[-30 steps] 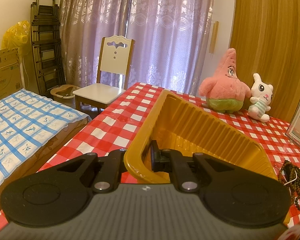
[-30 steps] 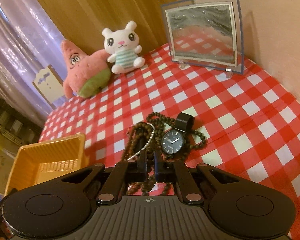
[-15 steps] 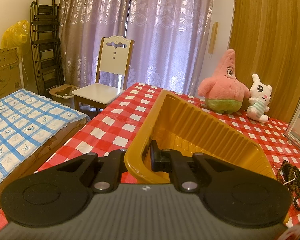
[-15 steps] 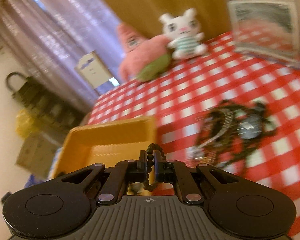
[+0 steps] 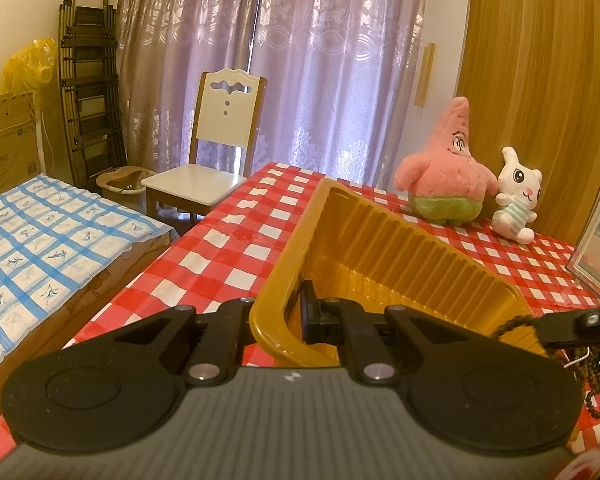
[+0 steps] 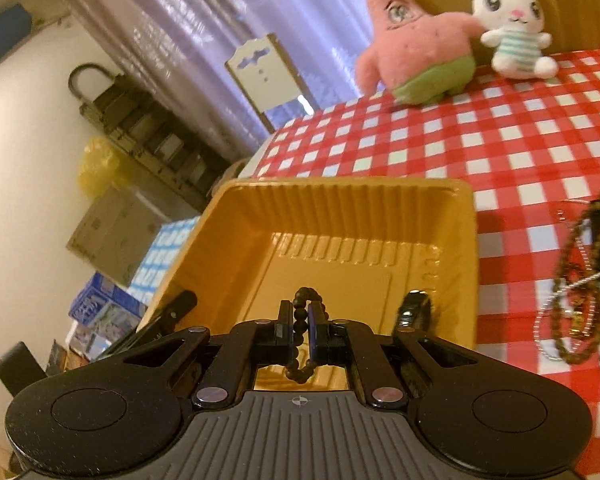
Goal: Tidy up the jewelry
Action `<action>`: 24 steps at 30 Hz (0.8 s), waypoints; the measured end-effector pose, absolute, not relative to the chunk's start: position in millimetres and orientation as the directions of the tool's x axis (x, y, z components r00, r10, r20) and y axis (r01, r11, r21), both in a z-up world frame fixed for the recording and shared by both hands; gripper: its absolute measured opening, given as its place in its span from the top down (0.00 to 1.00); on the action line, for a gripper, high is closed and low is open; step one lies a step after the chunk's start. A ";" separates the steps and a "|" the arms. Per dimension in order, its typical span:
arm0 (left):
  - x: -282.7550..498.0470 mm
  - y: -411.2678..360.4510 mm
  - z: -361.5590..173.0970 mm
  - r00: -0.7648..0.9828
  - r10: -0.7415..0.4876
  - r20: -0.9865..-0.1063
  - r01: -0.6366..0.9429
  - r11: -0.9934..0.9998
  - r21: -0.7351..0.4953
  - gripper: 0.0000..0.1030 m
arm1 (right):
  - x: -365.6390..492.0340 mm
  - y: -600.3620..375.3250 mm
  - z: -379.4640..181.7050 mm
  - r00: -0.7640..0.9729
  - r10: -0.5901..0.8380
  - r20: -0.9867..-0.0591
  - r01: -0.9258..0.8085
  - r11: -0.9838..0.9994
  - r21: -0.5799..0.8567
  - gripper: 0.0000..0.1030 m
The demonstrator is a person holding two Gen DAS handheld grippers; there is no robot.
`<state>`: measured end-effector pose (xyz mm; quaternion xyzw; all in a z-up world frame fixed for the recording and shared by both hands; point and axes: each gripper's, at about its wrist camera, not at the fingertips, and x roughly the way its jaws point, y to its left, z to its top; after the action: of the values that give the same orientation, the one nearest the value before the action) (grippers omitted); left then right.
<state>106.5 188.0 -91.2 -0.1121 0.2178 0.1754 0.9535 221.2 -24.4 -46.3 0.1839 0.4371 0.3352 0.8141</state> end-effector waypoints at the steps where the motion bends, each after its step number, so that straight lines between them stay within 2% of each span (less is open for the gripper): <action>1: 106.4 187.6 -91.4 0.843 0.286 -0.455 -0.383 0.913 -0.137 0.92 | 221.5 -20.6 -48.0 0.395 0.700 -0.595 -0.390 0.714 0.582 0.93; 8: 106.5 184.3 -93.9 0.842 0.281 -0.460 -0.380 0.915 -0.138 0.92 | 221.3 -16.4 -51.5 0.378 0.698 -0.609 -0.380 0.716 0.586 0.92; 11: 106.2 184.7 -93.6 0.842 0.281 -0.460 -0.381 0.914 -0.138 0.92 | 218.8 -24.3 -47.4 0.387 0.691 -0.611 -0.373 0.723 0.581 0.88; 16: 106.6 187.4 -92.5 0.843 0.280 -0.460 -0.380 0.915 -0.139 0.92 | 209.5 -50.6 -46.7 0.421 0.661 -0.620 -0.339 0.749 0.569 0.71; 24: 106.5 187.6 -92.5 0.842 0.280 -0.460 -0.380 0.914 -0.140 0.92 | 192.1 -120.5 -60.0 0.480 0.558 -0.677 -0.174 0.817 0.550 0.70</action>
<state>106.5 187.6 -92.5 -0.1134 0.2208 0.1732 0.9531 192.1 -120.5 -60.0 0.2084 0.4601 0.2192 0.8347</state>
